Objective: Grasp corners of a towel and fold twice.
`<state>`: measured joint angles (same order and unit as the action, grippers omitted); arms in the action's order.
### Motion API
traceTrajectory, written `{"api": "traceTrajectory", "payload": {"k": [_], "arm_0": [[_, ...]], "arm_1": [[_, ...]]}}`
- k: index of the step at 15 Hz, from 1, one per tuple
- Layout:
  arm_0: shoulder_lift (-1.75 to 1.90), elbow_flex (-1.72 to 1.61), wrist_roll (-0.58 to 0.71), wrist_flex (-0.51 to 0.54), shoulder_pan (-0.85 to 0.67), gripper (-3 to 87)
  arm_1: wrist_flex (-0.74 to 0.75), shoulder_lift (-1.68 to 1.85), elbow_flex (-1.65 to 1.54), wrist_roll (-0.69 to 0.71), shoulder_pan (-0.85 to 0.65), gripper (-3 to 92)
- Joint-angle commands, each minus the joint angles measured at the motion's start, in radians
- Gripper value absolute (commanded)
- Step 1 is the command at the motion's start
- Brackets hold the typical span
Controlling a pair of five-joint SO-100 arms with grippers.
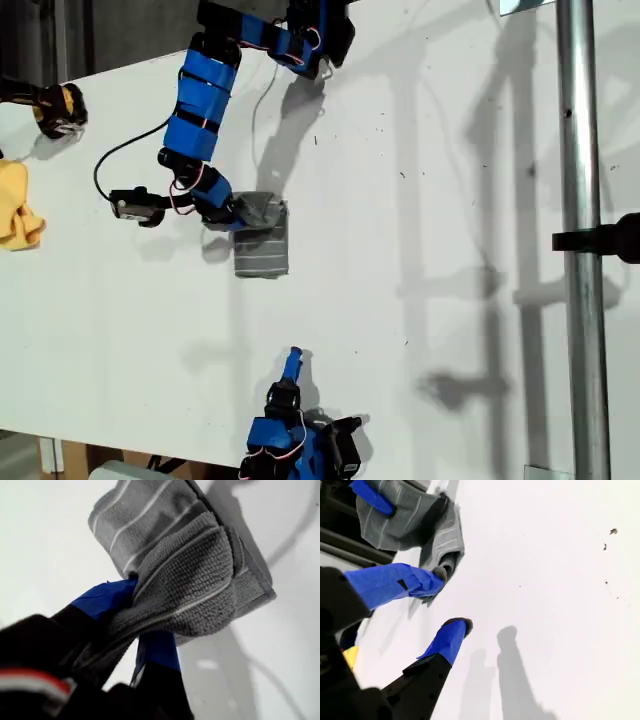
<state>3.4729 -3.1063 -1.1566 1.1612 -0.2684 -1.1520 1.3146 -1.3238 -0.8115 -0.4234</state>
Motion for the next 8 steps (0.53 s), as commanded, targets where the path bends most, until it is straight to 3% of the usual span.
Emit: {"api": "traceTrajectory", "payload": {"k": [1,7,8], "arm_0": [[0.003,-0.003,-0.005,0.002,-0.008,15.0],[0.003,-0.003,-0.006,0.003,-0.008,15.1],[0.003,-0.003,-0.006,0.003,-0.008,15.1]], "arm_1": [[0.089,-0.048,0.074,-0.021,0.023,-0.1],[0.173,-0.189,0.133,-0.038,0.021,1.5],[0.152,-0.193,0.187,-0.012,0.031,15.7]]}}
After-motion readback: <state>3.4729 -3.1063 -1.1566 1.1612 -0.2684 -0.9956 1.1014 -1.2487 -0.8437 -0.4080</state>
